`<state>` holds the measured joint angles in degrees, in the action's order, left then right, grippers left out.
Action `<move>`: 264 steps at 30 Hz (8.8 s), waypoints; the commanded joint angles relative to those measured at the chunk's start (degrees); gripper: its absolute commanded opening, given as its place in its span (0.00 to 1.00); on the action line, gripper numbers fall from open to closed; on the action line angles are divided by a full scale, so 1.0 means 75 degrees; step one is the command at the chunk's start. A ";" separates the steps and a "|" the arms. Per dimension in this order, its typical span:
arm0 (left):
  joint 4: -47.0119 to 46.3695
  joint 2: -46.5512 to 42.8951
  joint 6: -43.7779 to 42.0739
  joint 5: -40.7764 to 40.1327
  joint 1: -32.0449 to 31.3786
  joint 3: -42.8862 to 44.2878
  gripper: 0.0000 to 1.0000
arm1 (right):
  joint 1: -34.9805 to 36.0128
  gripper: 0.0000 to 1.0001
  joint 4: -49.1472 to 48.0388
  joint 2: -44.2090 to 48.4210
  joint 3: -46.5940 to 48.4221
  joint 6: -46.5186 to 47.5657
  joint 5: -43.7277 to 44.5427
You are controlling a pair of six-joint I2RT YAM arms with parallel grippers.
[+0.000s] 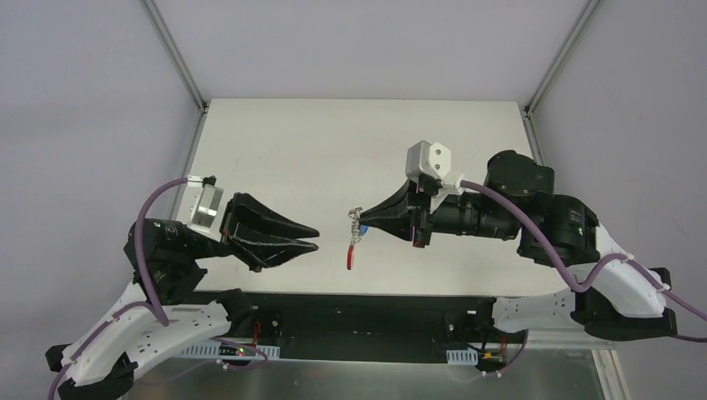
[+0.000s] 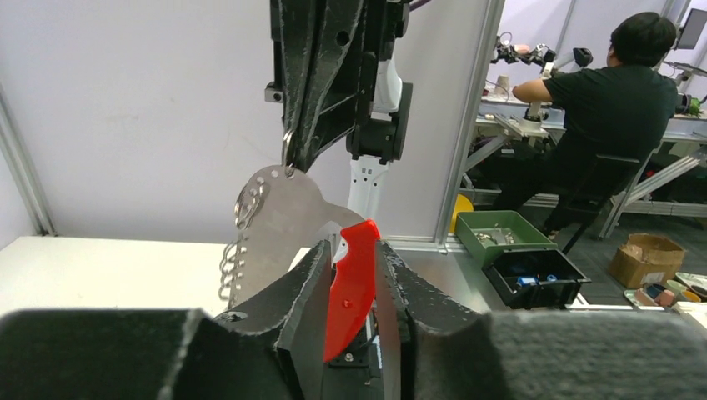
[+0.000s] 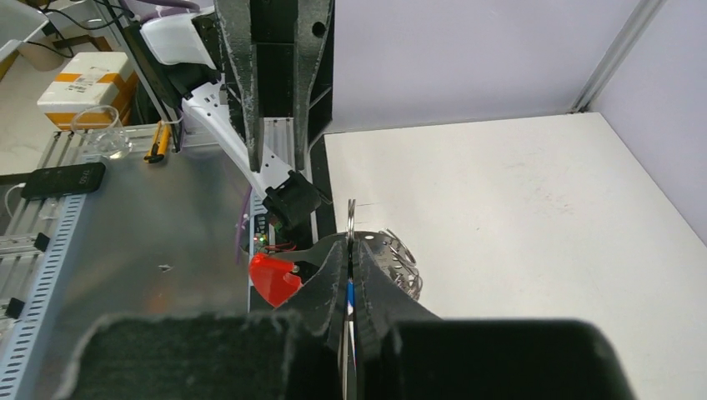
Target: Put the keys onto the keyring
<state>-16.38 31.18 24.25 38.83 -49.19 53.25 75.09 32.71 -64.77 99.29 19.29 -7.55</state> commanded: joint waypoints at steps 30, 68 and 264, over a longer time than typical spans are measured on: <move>0.4055 0.2525 -0.0777 0.2190 -0.0067 0.2545 0.40 | -0.1670 0.00 0.3677 -0.1612 0.1167 -0.0938 -0.4340; 0.4969 0.3046 -0.1312 0.1843 -0.0070 0.2743 0.03 | -0.1811 0.00 0.3467 -0.2093 0.1145 -0.1038 -0.3918; -0.2585 0.0597 0.0704 -0.0383 -0.0065 -0.0118 0.00 | 0.0492 0.00 -0.1013 -0.0703 0.0415 -0.1206 -0.0092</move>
<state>-31.51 36.27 29.39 35.53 -49.19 52.23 79.33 27.40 -69.93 99.96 11.60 -6.42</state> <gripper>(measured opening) 0.003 0.023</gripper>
